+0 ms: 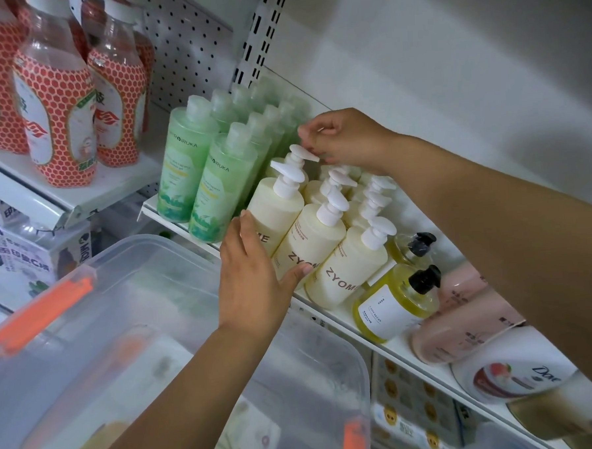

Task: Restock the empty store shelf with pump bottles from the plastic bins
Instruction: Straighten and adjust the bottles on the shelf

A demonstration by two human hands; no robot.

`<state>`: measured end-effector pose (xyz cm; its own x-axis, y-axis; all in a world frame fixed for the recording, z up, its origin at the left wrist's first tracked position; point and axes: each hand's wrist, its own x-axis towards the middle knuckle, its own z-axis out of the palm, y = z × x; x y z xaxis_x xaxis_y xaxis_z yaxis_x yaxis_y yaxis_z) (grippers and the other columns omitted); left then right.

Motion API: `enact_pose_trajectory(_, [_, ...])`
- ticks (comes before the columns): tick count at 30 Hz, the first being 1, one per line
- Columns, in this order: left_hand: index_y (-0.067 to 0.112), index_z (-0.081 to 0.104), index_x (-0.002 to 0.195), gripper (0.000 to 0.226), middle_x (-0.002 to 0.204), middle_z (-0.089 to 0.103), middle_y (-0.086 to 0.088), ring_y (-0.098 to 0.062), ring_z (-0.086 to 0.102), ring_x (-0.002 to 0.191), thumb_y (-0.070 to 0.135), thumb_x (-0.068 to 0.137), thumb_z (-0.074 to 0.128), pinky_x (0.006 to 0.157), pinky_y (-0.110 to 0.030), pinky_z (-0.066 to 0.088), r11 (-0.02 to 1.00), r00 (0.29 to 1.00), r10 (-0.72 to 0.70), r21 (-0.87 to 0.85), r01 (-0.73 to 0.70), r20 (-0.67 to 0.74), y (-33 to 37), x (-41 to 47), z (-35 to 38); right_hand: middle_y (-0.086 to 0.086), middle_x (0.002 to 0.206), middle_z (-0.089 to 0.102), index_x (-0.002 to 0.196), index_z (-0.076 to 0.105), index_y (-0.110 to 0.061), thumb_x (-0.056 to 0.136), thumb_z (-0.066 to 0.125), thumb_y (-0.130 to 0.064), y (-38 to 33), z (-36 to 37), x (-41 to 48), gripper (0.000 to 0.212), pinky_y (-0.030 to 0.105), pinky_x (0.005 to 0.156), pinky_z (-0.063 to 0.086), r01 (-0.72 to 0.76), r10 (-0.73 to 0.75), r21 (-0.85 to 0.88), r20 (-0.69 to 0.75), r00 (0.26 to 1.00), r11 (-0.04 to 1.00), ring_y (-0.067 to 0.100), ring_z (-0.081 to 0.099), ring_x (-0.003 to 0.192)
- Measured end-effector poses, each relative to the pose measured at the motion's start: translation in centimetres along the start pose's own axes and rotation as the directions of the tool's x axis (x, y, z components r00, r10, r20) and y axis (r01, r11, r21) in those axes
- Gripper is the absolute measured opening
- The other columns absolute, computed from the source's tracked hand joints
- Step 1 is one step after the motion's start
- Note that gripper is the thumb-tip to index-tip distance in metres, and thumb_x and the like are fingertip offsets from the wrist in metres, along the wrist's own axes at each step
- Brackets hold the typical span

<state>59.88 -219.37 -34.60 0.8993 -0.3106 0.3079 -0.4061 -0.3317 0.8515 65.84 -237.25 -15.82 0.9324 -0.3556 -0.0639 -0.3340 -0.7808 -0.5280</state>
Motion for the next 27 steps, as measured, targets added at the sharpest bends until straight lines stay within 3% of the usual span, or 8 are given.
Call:
enact_pose_trajectory(4, [0.009, 0.02, 0.152, 0.107, 0.15, 0.034, -0.011, -0.025, 0.03, 0.138, 0.063, 0.074, 0.07, 0.11, -0.042, 0.037, 1.0, 1.0, -0.01, -0.028, 0.01, 0.008, -0.2, 0.3, -0.9, -0.006, 0.111, 0.075, 0.121, 0.069, -0.017, 0.098, 0.063, -0.043, -1.0, -1.1, -1.1, 0.035, 0.027, 0.093, 0.058, -0.012, 0.012, 0.005, -0.003, 1.0, 1.0, 0.004, 0.071, 0.103])
enact_pose_trajectory(9, [0.008, 0.043, 0.136, 0.074, 0.133, 0.049, -0.007, -0.023, 0.045, 0.123, 0.056, 0.084, 0.064, 0.091, -0.038, 0.049, 1.0, 0.994, 0.015, -0.025, -0.018, -0.11, -0.1, 0.2, -3.1, -0.008, 0.103, 0.077, 0.102, 0.077, -0.027, 0.091, 0.068, -0.055, -2.2, -1.3, -2.3, 0.031, 0.031, 0.099, 0.055, 0.049, -0.053, -0.052, -0.08, 0.995, 0.997, 0.007, 0.07, 0.105])
enact_pose_trajectory(13, [0.004, 0.048, 0.13, 0.07, 0.133, 0.042, -0.017, -0.033, 0.039, 0.125, 0.046, 0.081, 0.075, 0.102, -0.047, 0.044, 0.999, 0.969, 0.017, 0.038, -0.008, -0.246, -1.5, 1.3, -4.6, -0.015, 0.104, 0.073, 0.108, 0.075, -0.023, 0.089, 0.074, -0.048, -4.5, 0.5, -3.2, 0.032, 0.004, 0.08, 0.046, 0.159, -0.169, -0.149, -0.052, 0.984, 0.976, -0.005, 0.065, 0.098])
enact_pose_trajectory(19, [0.007, 0.038, 0.14, 0.08, 0.155, 0.021, -0.021, -0.038, 0.019, 0.143, 0.047, 0.081, 0.074, 0.115, -0.053, 0.027, 0.993, 0.977, -0.117, -0.02, 0.116, -0.18, -4.8, 3.3, -6.4, -0.009, 0.103, 0.067, 0.114, 0.071, -0.024, 0.075, 0.084, -0.052, -7.5, 3.9, -2.5, 0.05, 0.001, 0.074, 0.041, 0.269, -0.272, -0.271, 0.029, 0.962, 0.924, 0.002, 0.061, 0.1])
enact_pose_trajectory(21, [0.008, 0.036, 0.141, 0.078, 0.152, 0.033, -0.017, -0.035, 0.028, 0.14, 0.045, 0.082, 0.073, 0.111, -0.053, 0.033, 0.994, 0.984, -0.102, -0.06, 0.094, -0.149, -5.6, 4.1, -7.0, -0.015, 0.102, 0.059, 0.122, 0.067, -0.026, 0.072, 0.085, -0.054, -8.1, 4.9, -2.5, 0.06, 0.007, 0.084, 0.043, 0.281, -0.277, -0.367, 0.064, 0.959, 0.887, 0.005, 0.056, 0.103])
enact_pose_trajectory(23, [0.01, 0.036, 0.141, 0.076, 0.146, 0.043, -0.012, -0.032, 0.039, 0.134, 0.043, 0.083, 0.073, 0.105, -0.049, 0.04, 0.993, 0.989, -0.088, -0.086, 0.078, -0.123, -6.0, 4.7, -7.3, -0.014, 0.103, 0.055, 0.122, 0.065, -0.027, 0.069, 0.086, -0.057, -8.3, 5.8, -2.2, 0.065, 0.028, 0.099, 0.044, 0.291, -0.296, -0.488, 0.07, 0.953, 0.823, 0.012, 0.051, 0.11])
enact_pose_trajectory(25, [0.011, 0.036, 0.142, 0.076, 0.141, 0.049, -0.01, -0.03, 0.046, 0.127, 0.04, 0.083, 0.074, 0.099, -0.044, 0.042, 0.992, 0.99, -0.088, -0.098, 0.078, -0.108, -6.0, 4.9, -7.5, -0.009, 0.105, 0.056, 0.116, 0.064, -0.025, 0.068, 0.086, -0.057, -8.2, 6.4, -1.9, 0.062, 0.041, 0.101, 0.044, 0.298, -0.318, -0.531, 0.056, 0.946, 0.793, 0.015, 0.049, 0.11])
enact_pose_trajectory(27, [0.011, 0.037, 0.141, 0.075, 0.139, 0.051, -0.009, -0.031, 0.049, 0.123, 0.039, 0.083, 0.075, 0.097, -0.044, 0.043, 0.994, 0.991, -0.084, -0.086, 0.075, -0.105, -5.9, 5.0, -7.5, -0.006, 0.105, 0.055, 0.113, 0.064, -0.021, 0.069, 0.087, -0.053, -8.0, 6.5, -1.7, 0.059, 0.039, 0.098, 0.044, 0.308, -0.332, -0.516, 0.048, 0.942, 0.799, 0.016, 0.049, 0.107])
